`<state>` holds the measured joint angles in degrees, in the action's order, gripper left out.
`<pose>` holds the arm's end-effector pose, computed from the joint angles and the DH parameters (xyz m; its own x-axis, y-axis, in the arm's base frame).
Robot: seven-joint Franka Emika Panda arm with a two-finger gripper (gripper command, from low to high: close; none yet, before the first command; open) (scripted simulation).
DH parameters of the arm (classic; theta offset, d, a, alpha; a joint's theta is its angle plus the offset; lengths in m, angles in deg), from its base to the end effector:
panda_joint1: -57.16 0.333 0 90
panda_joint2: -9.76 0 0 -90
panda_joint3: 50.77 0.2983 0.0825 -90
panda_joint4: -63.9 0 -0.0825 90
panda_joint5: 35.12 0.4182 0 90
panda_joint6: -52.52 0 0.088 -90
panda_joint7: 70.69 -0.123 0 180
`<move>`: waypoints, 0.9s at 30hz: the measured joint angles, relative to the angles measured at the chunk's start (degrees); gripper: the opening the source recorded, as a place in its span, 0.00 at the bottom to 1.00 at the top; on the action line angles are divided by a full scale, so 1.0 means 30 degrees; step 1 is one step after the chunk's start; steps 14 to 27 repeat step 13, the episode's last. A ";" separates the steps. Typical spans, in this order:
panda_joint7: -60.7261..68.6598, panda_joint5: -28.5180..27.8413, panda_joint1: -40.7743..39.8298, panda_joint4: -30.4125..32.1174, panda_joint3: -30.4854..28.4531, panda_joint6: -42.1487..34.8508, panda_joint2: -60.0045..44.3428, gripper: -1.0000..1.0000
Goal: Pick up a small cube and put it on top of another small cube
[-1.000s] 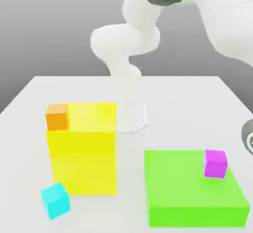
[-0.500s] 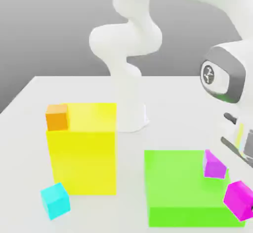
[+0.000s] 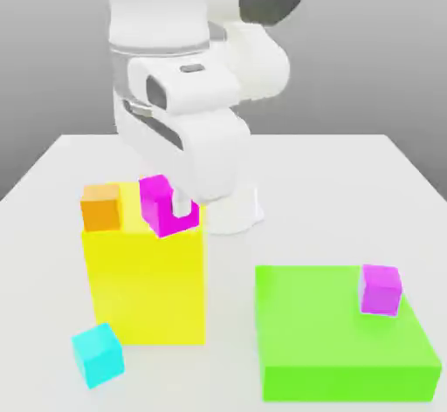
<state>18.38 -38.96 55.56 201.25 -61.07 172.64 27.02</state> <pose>0.4709 -0.1021 0.3787 0.1811 0.9834 -0.0048 0.9834 -0.1812 -0.0032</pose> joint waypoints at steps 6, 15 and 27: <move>0.3837 -0.1718 -0.1376 0.2244 -0.2039 -0.1276 0.3721 0.00; 0.4242 -0.2067 -0.1483 0.4120 -0.2677 0.1379 0.2961 1.00; 0.4242 -0.2067 -0.1483 0.4120 -0.2677 0.1379 0.2961 1.00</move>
